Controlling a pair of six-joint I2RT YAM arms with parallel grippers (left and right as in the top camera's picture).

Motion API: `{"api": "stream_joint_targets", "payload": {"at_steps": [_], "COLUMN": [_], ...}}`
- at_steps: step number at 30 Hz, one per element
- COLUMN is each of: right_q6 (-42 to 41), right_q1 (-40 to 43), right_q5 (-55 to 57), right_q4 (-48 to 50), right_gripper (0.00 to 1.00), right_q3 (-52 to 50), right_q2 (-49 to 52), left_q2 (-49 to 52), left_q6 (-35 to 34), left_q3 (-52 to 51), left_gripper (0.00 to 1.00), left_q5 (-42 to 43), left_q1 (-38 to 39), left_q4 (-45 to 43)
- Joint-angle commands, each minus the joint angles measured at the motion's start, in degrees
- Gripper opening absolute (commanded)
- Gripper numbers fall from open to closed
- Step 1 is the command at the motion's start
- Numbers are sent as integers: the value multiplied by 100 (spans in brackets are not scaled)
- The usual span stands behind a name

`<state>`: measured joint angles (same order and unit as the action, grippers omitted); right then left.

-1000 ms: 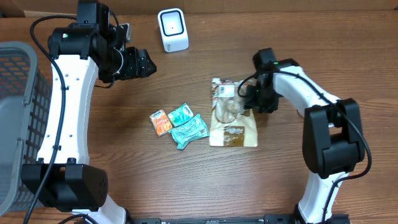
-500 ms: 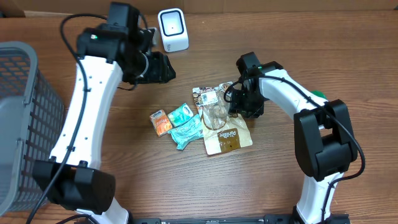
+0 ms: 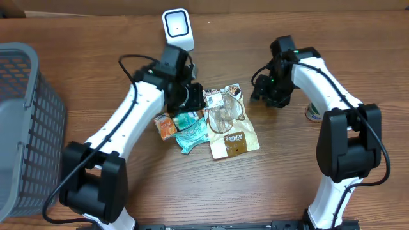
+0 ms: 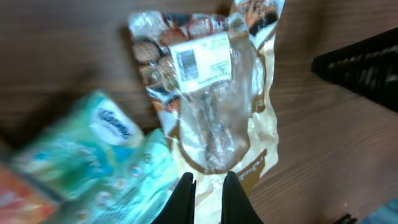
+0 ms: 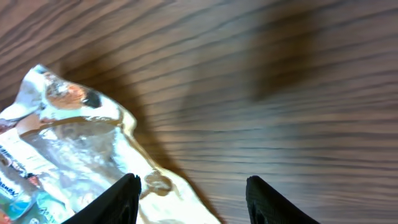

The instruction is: Scan the item barcode

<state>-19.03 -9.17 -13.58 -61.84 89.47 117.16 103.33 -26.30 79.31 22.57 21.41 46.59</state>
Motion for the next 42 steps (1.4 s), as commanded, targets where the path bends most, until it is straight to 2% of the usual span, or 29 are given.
{"api": "stream_joint_targets", "payload": {"at_steps": [1,11,18,30,37,42], "right_q6": [175,179,267,282,345,857], "right_q1": [72,66,66,66,66,66], "right_q5": [-66,-63,-63,-66,-98,-675], "right_q4": [-28,2,0,-9,-28,-11], "right_gripper": [54,54,54,54,53,53], "right_q3": [87,87,87,87,85,52], "right_q2": [-214,-214,-214,-214,-214,-201], "left_q2": [48,52,184,999,1572,1818], "left_q6": [-645,-1119,-1408,-1563,-1921,-1921], "left_q3": [-291,-321,-321,-321,-321,-321], "left_gripper": [4,4,4,4,4,4], "left_q5": [107,-518,-514,-55,-42,262], "left_q1": [184,505,562,562,560,518], "left_q4": [-212,-271,-341,-1211,-1121,-1150]}}
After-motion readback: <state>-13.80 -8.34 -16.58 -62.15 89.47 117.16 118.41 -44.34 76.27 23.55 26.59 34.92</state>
